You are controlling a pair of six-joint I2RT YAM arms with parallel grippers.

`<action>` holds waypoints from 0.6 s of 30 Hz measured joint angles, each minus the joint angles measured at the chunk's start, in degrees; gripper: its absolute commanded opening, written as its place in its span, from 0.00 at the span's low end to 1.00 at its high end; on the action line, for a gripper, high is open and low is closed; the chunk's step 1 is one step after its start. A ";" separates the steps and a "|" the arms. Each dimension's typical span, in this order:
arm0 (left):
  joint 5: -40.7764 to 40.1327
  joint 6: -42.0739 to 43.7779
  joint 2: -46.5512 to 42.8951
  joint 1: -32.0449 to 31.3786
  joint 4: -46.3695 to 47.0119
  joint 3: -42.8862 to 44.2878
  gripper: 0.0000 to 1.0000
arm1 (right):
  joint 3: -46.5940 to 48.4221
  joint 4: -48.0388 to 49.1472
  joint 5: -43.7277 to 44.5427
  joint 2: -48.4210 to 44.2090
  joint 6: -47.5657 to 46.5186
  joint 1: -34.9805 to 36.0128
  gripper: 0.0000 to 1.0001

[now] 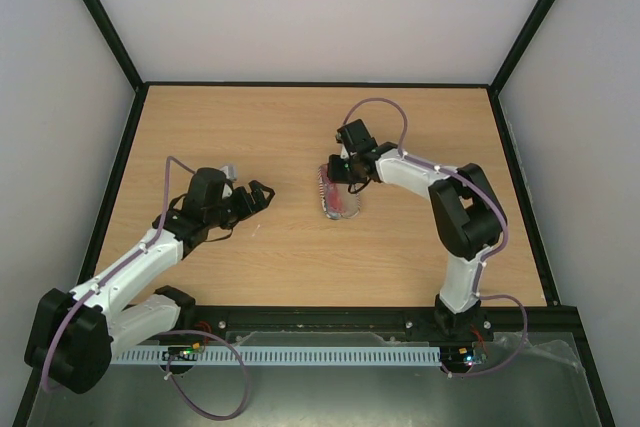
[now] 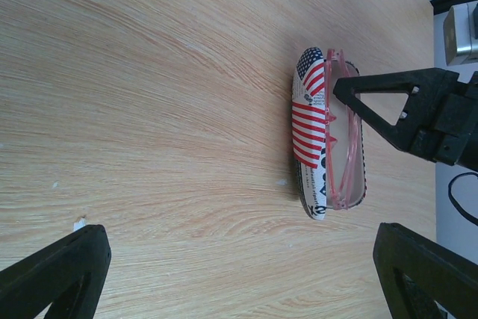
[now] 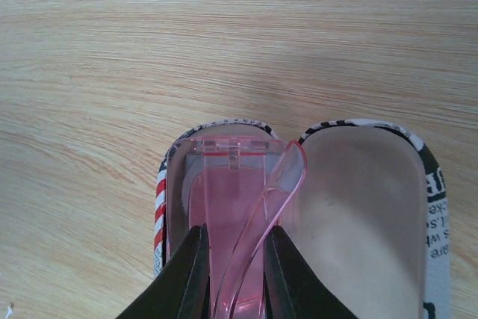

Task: Organize the sunglasses
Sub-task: Place the sunglasses in the sunglasses case.

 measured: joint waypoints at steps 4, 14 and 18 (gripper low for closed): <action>0.00 -0.04 -0.20 0.00 0.02 0.00 0.99 | 0.59 0.52 0.70 1.20 0.59 0.22 0.02; 0.07 -0.11 -0.42 -0.02 0.57 -0.02 0.99 | 1.09 1.05 2.16 2.84 2.08 1.97 0.01; 0.42 -0.28 -0.42 -0.07 1.53 -0.17 0.99 | 2.21 1.01 3.65 4.02 2.62 3.50 0.01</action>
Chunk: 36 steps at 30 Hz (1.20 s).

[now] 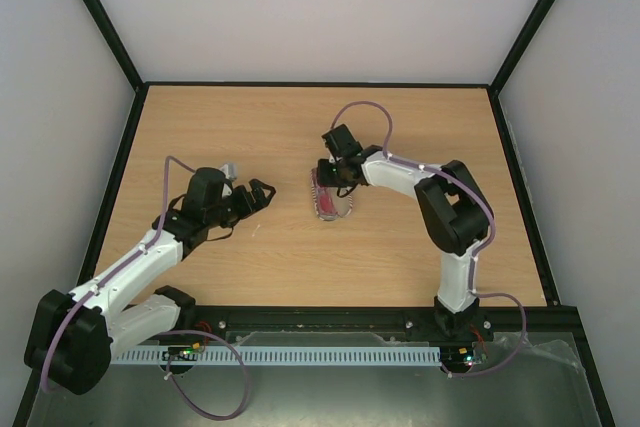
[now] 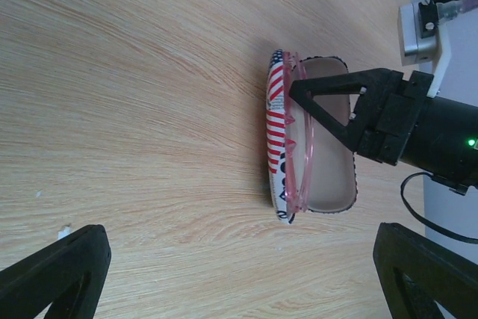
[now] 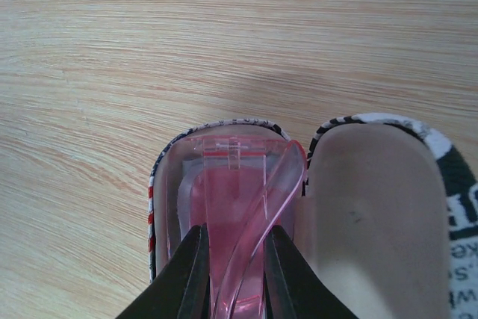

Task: Organize the sunglasses
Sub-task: Place the sunglasses in the sunglasses case.

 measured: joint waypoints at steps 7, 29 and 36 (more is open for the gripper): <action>0.63 -0.20 0.00 -0.07 2.03 -1.79 0.99 | 1.97 -0.24 2.78 1.97 0.87 2.62 0.01; 2.40 0.46 10.93 -0.94 11.72 -7.32 0.86 | 11.45 -4.52 12.33 8.98 3.02 8.20 0.01; 2.89 0.48 16.70 -1.44 15.43 -7.28 0.85 | 12.57 -4.72 14.86 10.03 3.72 9.22 0.01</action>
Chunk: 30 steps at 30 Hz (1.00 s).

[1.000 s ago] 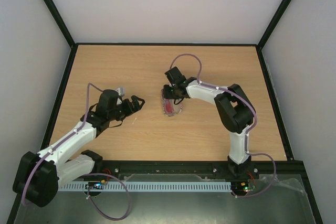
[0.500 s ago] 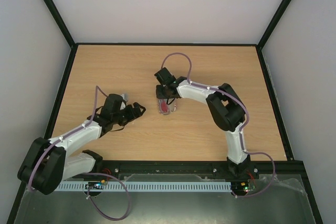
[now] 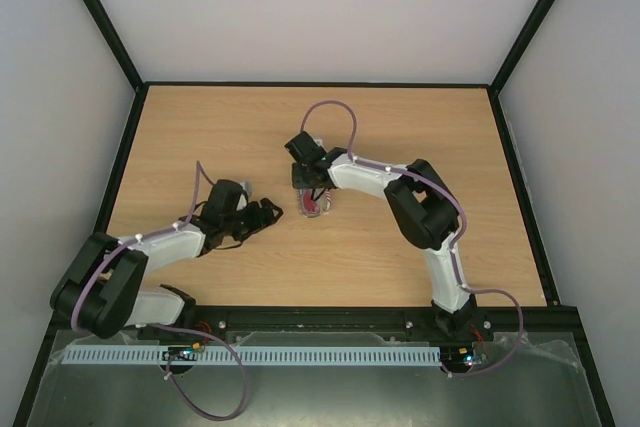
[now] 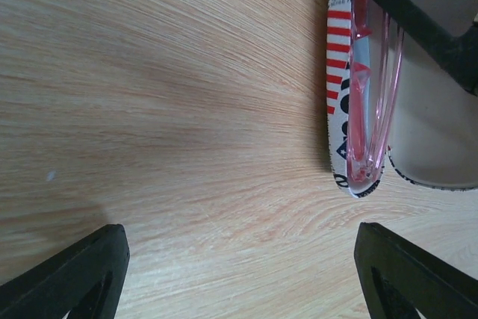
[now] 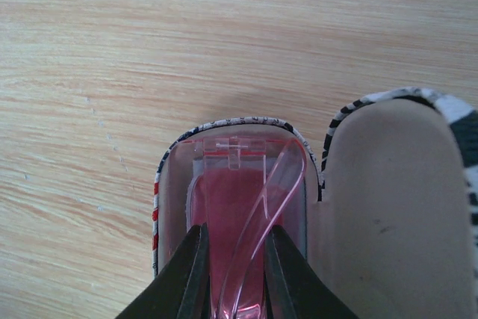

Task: Organize the sunglasses
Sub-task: Place the sunglasses in the sunglasses case.

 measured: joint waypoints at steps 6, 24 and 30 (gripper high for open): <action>0.15 -0.04 3.50 -1.40 2.40 1.29 0.85 | 1.14 -0.02 2.86 0.98 0.39 0.98 0.01; -0.90 0.02 15.30 -2.97 7.34 9.68 0.71 | 1.14 0.00 5.49 1.07 0.63 1.86 0.06; -2.89 1.18 19.21 -2.97 6.88 12.81 0.47 | 1.14 0.00 5.66 1.07 0.66 1.90 0.06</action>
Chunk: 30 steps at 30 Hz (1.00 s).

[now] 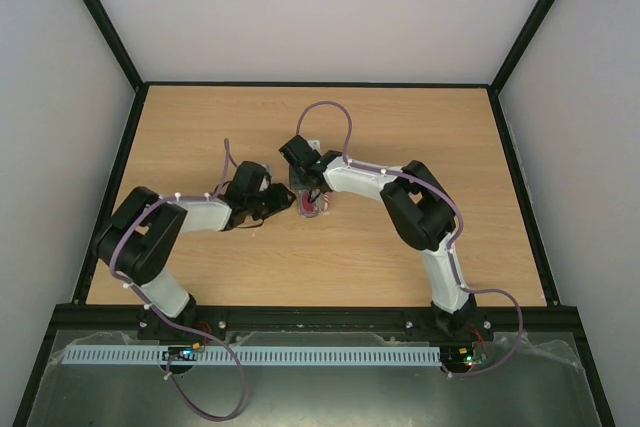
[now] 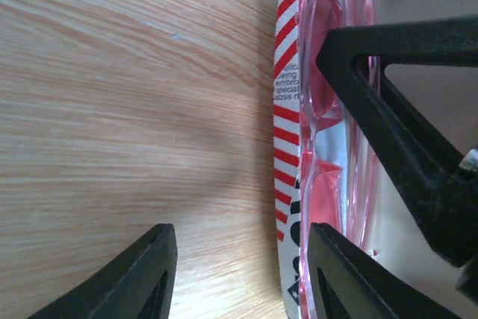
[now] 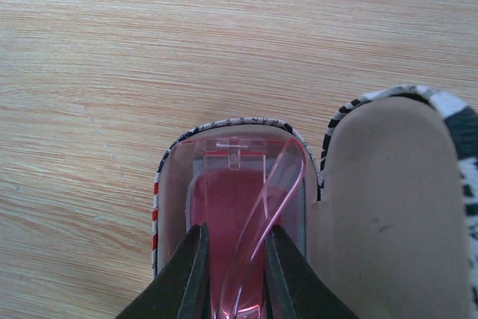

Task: Organize the sunglasses
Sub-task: Place the sunglasses in the sunglasses case.

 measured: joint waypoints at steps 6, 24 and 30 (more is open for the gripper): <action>0.04 0.07 1.51 0.00 2.40 0.07 0.48 | 0.00 0.00 -0.07 0.00 -0.02 0.00 0.06; 10.01 0.85 8.83 4.55 19.32 -2.25 0.34 | -0.17 0.22 0.00 0.00 -0.31 0.00 0.06; 11.67 0.98 10.82 4.92 22.60 -2.21 0.33 | -0.20 0.22 0.02 -0.02 -0.46 0.02 0.06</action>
